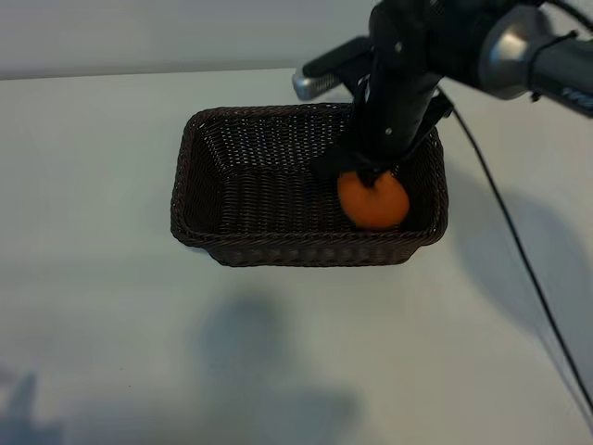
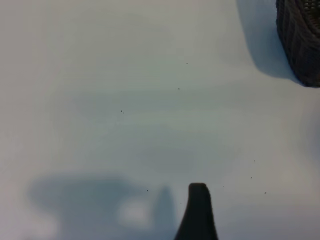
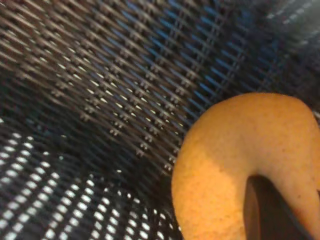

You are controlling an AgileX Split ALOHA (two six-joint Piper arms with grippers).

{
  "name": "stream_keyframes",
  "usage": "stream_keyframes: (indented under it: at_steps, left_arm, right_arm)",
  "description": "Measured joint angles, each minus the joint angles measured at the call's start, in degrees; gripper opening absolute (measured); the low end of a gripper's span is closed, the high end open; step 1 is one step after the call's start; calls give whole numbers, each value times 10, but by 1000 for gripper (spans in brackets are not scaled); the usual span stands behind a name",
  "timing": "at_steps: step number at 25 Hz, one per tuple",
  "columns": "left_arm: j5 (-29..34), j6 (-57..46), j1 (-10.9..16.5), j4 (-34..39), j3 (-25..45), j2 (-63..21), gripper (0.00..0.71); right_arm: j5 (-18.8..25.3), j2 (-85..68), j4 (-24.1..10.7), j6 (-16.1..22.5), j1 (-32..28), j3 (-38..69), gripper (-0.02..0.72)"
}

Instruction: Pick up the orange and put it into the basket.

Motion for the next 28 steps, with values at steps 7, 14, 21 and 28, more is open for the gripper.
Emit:
stream_keyframes:
  at_steps: [7,14,21,28]
  left_arm:
    - [0,0,0,0,0,0,592]
    - [0,0,0,0,0,0,592]
    - [0,0,0,0,0,0,592]
    - [0,0,0,0,0,0,592]
  right_arm:
    - [-9,30,4,-2,0,-5,72]
    - [-9,30,4,-3,0,-6,151]
    - [16,17,6,-4,0,-7,544]
    - [38,-25,8,-3,0,-45,610]
